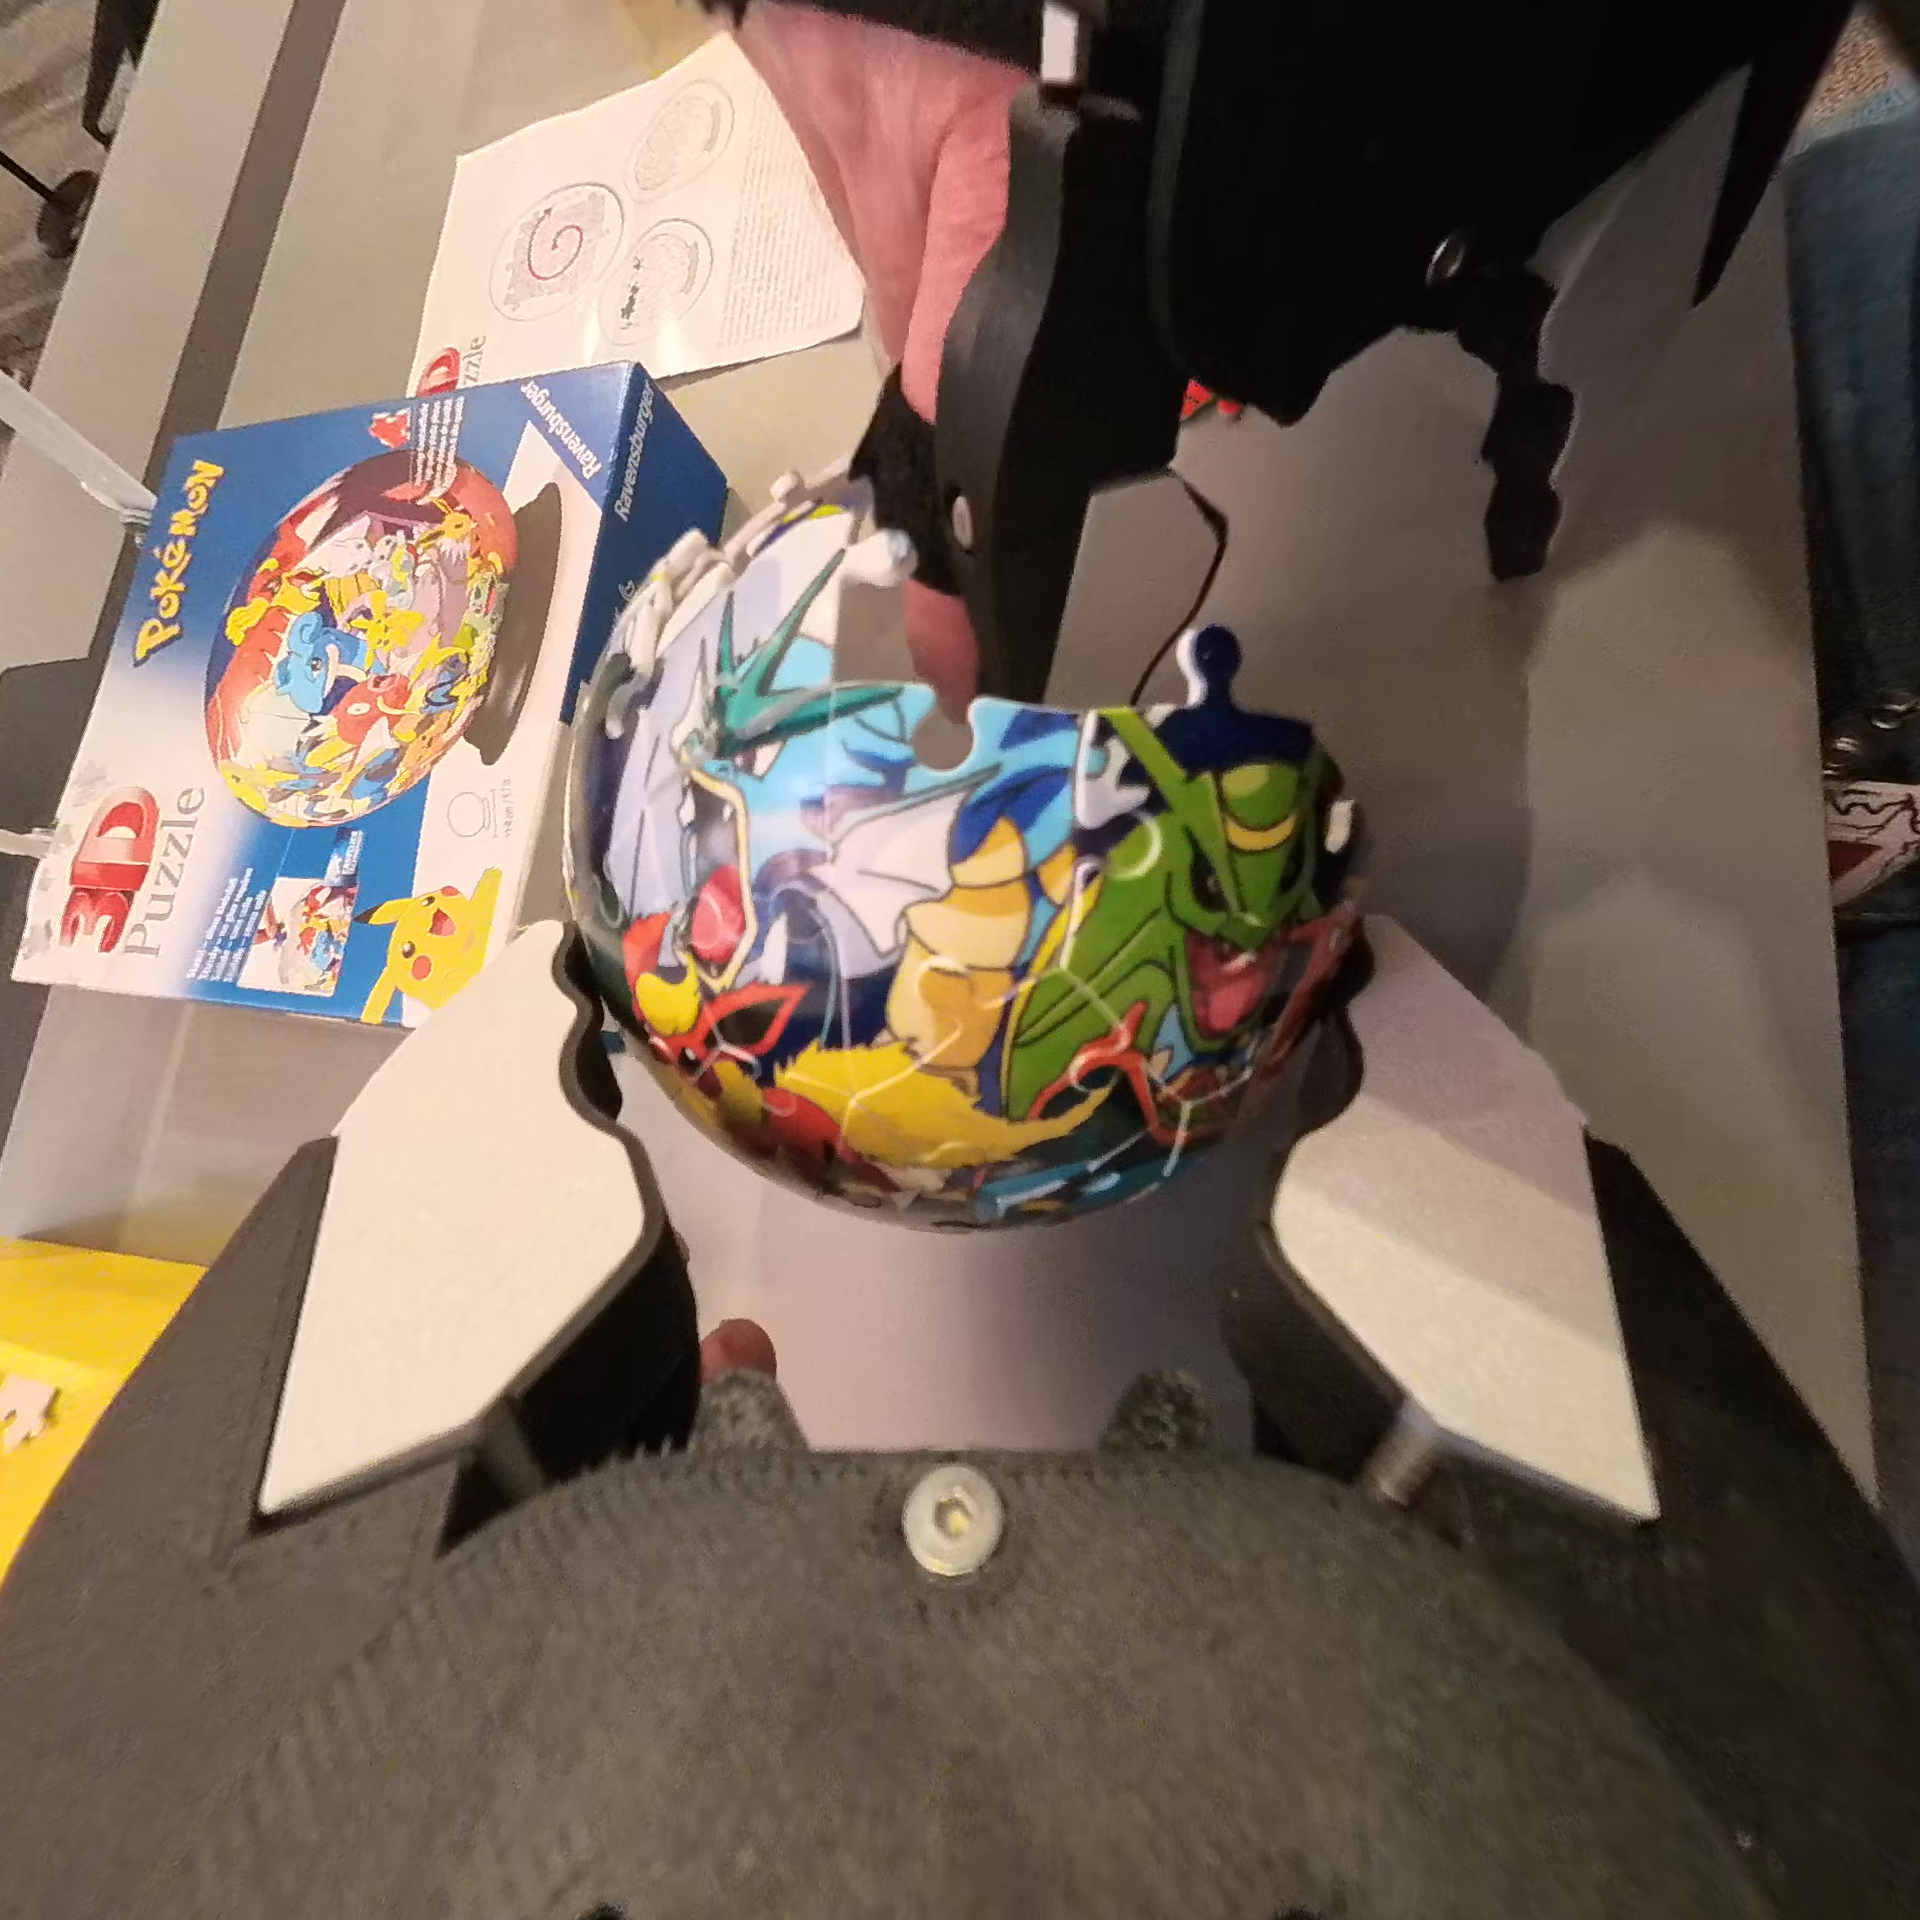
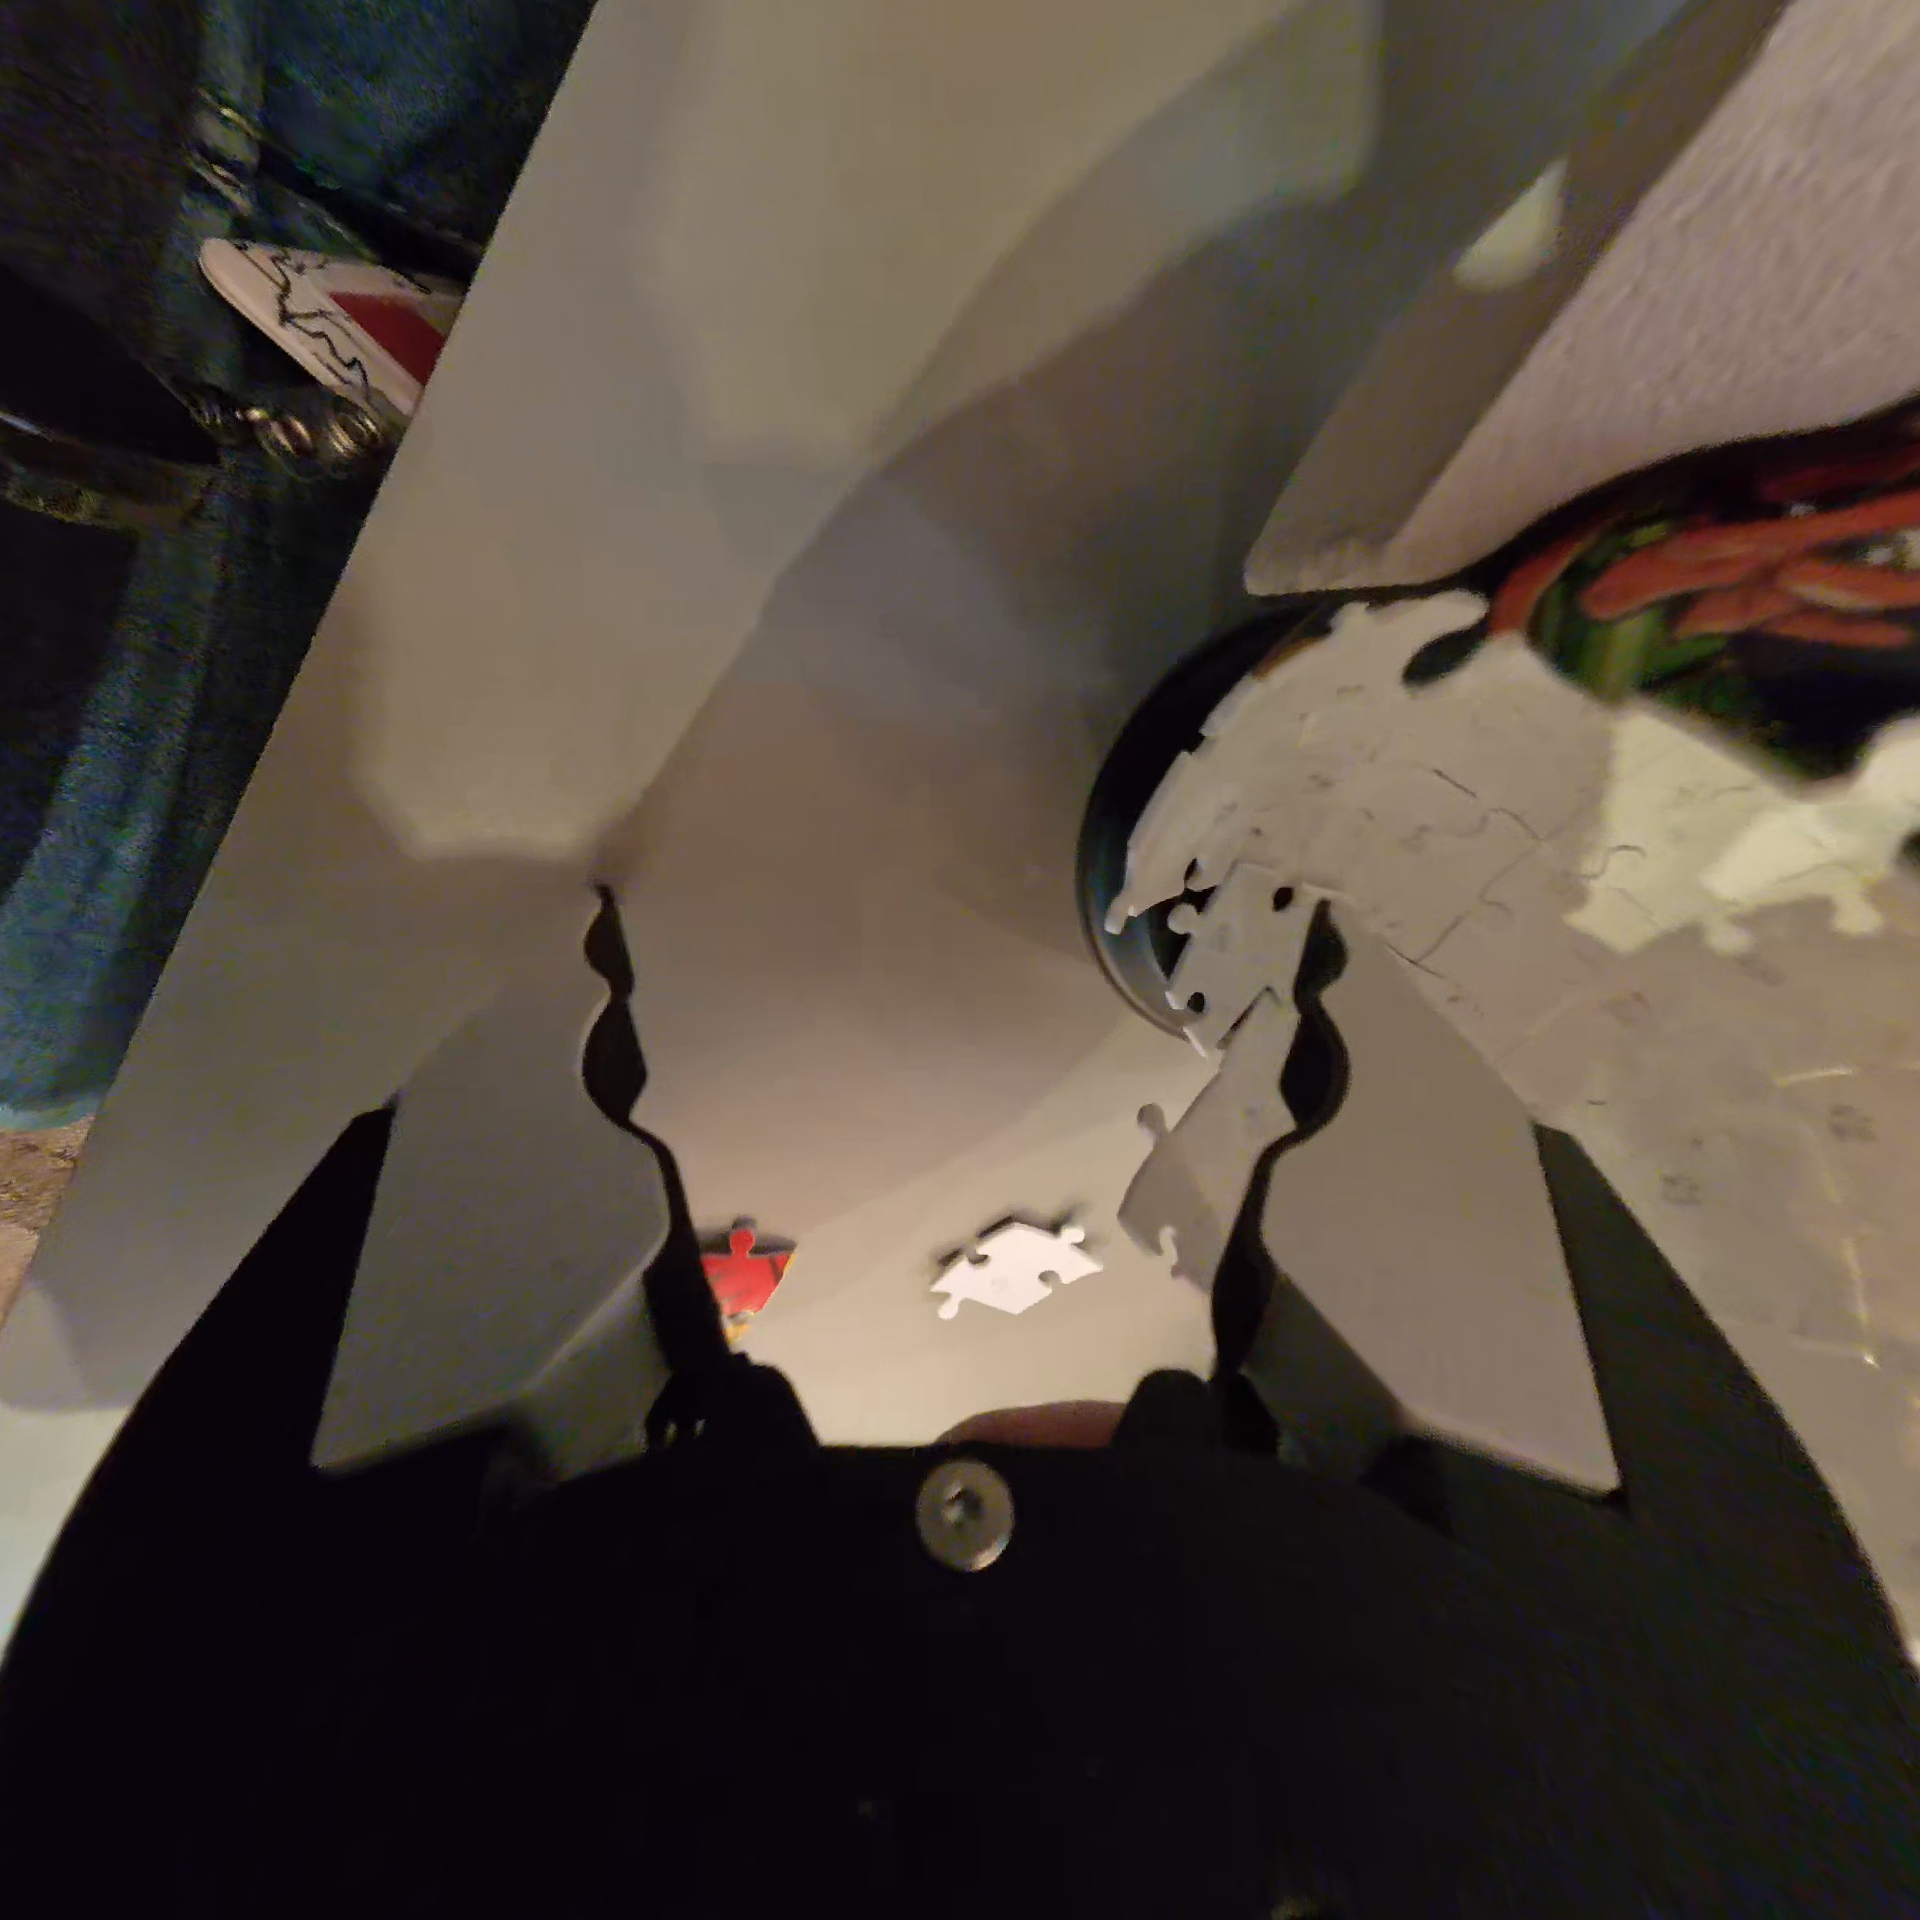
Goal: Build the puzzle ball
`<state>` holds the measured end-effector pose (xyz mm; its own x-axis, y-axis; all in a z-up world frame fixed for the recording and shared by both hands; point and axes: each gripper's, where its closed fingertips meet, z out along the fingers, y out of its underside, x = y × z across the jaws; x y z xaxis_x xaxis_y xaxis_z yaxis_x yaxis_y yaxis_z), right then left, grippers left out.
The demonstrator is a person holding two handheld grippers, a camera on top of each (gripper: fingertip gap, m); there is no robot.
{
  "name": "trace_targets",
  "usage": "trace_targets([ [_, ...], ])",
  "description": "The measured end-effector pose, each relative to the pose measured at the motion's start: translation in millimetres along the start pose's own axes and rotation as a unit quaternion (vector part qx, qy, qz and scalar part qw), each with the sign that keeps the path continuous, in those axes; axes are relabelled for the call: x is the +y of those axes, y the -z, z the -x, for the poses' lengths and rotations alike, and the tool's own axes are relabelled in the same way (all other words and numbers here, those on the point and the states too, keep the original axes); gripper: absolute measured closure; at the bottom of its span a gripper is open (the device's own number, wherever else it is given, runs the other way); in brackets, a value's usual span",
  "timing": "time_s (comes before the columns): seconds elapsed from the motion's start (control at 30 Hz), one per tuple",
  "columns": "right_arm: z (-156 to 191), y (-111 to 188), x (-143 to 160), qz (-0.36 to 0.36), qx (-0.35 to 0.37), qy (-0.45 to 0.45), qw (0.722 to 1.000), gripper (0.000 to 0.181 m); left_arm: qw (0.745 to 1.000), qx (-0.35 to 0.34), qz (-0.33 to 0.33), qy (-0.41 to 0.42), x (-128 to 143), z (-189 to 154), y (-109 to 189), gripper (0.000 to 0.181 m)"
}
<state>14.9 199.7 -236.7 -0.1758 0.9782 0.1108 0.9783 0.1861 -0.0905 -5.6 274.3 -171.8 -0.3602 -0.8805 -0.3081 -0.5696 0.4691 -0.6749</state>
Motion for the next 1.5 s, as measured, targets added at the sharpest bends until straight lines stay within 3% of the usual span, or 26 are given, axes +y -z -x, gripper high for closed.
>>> trace_targets([
  [0.27, 7.1, -2.5, 3.5, 0.018, -0.031, 0.000, 0.999, 0.058, 1.000, 0.002, 0.005, -0.005, 0.1, 0.4, 0.2, 0.053],
  [1.03, 0.6, 4.8, 13.5, 0.016, -0.012, 0.019, 1.000, 0.091, 1.000, 0.012, -0.004, -0.001, -3.2, 0.8, -0.7, 0.059],
  [1.23, -0.2, 4.6, 12.7, 0.007, -0.010, 0.017, 1.000, 0.093, 0.999, 0.032, -0.026, 0.031, 1.9, -4.5, -5.1, 0.035],
  [1.5, -0.1, 4.7, 12.1, 0.000, -0.010, 0.017, 1.000, 0.093, 0.994, 0.067, -0.083, 0.039, -5.4, -5.1, -21.5, 0.038],
])
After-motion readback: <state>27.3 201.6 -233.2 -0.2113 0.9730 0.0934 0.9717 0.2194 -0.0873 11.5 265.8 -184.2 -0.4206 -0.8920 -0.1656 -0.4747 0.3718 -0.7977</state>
